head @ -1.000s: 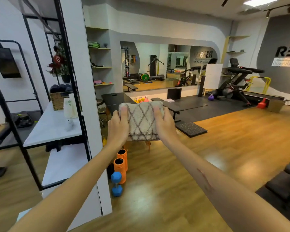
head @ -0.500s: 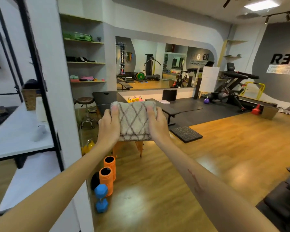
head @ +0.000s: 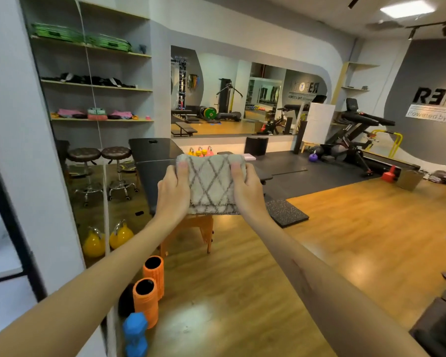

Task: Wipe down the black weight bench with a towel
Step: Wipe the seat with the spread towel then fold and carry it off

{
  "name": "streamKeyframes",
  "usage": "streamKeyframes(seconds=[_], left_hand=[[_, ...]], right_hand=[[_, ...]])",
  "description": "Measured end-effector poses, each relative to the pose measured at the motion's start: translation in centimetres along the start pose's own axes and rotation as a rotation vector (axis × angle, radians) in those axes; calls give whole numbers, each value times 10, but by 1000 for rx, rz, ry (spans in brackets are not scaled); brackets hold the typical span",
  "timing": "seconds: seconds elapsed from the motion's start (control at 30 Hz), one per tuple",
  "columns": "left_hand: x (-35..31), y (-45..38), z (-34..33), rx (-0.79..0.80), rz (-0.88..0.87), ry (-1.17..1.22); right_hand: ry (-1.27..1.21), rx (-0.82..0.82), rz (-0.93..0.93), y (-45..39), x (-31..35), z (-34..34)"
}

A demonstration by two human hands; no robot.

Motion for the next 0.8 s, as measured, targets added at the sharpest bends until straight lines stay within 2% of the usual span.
streamKeyframes(seconds=[0.33, 0.53, 0.8], left_hand=[[42, -134, -34, 38, -13, 30], [70, -194, -54, 8, -9, 36], [120, -287, -129, -22, 26, 41]], right_hand=[[-18, -48, 0, -133, -37, -42], [-27, -28, 34, -200, -57, -61], [-61, -5, 37, -319, -127, -69]])
Point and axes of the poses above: each hand's wrist, its own y-axis away from the middle knuckle, its own z-axis out of the back of the hand, x = y × z, the point moved 9 cm from there along -y, towards the middle knuckle, and after that the axes turned 4 degrees about y, right-handed, at the moved point
